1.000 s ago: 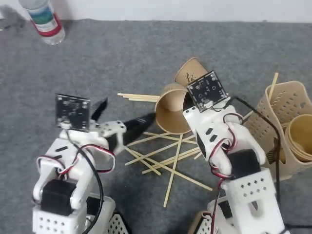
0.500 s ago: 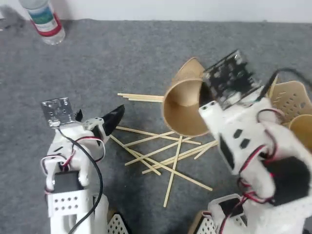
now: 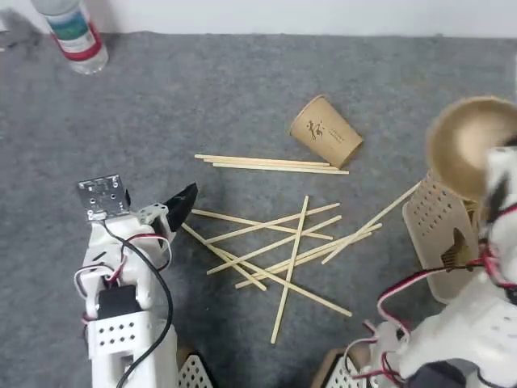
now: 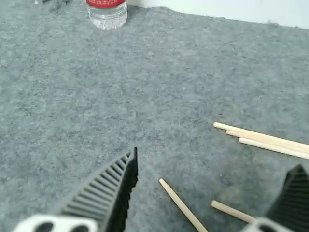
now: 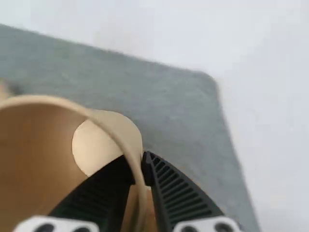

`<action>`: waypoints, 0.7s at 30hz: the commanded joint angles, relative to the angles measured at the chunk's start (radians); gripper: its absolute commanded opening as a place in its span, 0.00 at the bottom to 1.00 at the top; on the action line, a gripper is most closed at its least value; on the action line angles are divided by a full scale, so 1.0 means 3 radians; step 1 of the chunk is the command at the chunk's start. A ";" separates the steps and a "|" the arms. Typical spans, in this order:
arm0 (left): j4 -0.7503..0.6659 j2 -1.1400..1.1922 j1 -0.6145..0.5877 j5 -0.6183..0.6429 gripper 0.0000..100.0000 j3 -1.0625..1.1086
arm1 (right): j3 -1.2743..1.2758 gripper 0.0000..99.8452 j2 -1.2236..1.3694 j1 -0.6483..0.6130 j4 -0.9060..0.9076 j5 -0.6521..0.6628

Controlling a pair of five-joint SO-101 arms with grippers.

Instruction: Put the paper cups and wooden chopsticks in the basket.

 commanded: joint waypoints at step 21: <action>-0.0082 -0.0056 -0.0026 -0.0066 0.39 0.0064 | 0.1734 0.01 -0.0754 0.0882 0.0120 0.0823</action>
